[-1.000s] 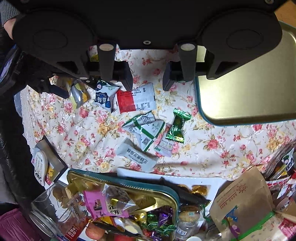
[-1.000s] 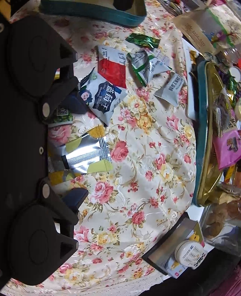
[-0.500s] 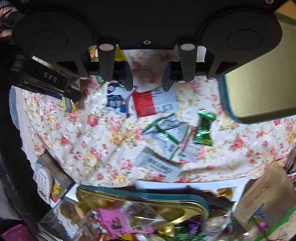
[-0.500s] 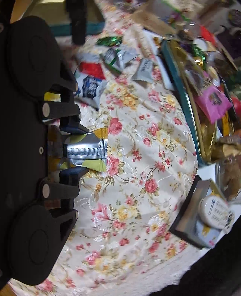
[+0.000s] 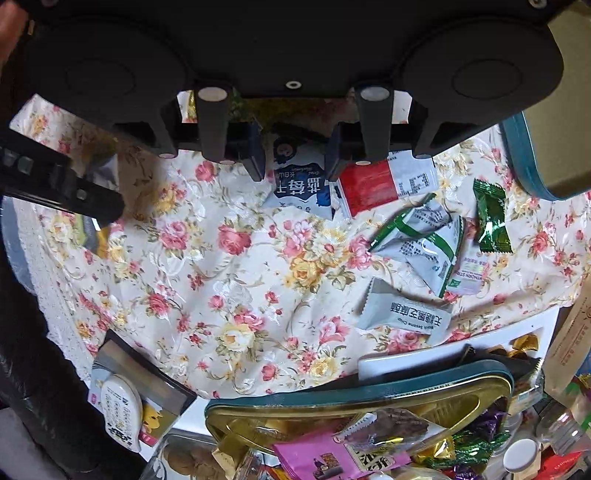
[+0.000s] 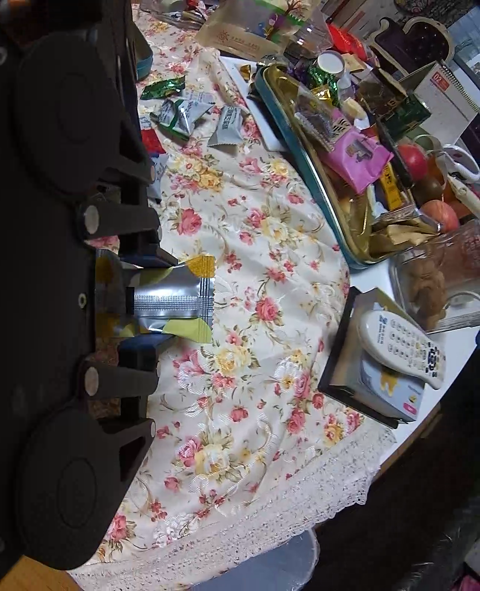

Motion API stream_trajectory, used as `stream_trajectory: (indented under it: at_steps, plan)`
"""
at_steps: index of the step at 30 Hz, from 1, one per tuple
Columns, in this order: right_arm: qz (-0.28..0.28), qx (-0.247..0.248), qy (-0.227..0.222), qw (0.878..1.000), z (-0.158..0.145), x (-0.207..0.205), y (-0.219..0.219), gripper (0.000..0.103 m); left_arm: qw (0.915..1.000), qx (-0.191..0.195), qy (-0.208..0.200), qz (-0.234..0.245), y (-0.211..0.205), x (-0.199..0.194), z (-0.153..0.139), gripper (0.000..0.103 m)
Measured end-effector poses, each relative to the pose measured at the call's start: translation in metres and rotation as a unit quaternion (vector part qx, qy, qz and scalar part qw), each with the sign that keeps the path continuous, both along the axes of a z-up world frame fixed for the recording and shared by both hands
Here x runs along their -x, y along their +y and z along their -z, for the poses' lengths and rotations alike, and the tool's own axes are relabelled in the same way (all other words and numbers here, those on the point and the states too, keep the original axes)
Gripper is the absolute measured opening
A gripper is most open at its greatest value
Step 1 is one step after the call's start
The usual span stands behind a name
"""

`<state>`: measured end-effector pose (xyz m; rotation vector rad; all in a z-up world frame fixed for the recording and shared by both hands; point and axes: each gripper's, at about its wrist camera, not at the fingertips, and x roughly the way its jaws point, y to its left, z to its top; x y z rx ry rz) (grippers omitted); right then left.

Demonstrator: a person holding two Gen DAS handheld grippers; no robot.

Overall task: Organize snacks
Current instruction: 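Close the right gripper on the silver-yellow packet and lift it, then close the left gripper on the blue-white blueberry packet and lift it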

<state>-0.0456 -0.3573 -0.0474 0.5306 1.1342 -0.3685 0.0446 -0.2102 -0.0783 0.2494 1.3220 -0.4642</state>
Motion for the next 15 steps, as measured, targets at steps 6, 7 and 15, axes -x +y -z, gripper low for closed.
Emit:
stream_trajectory:
  at_steps: [6, 7, 15]
  plan:
    - [0.001, -0.009, -0.014, 1.0, -0.014, 0.003, 0.001, 0.039, 0.9998, -0.011, -0.017, -0.006, -0.007, -0.002, 0.005, 0.044]
    - [0.002, -0.007, -0.017, 1.0, -0.016, 0.003, 0.002, 0.039, 0.9998, -0.01, -0.016, -0.008, -0.008, -0.003, 0.005, 0.044]
    - [0.02, -0.016, -0.028, 0.999, -0.026, 0.011, -0.006, 0.039, 0.9994, -0.004, -0.015, -0.03, -0.006, -0.008, 0.006, 0.044]
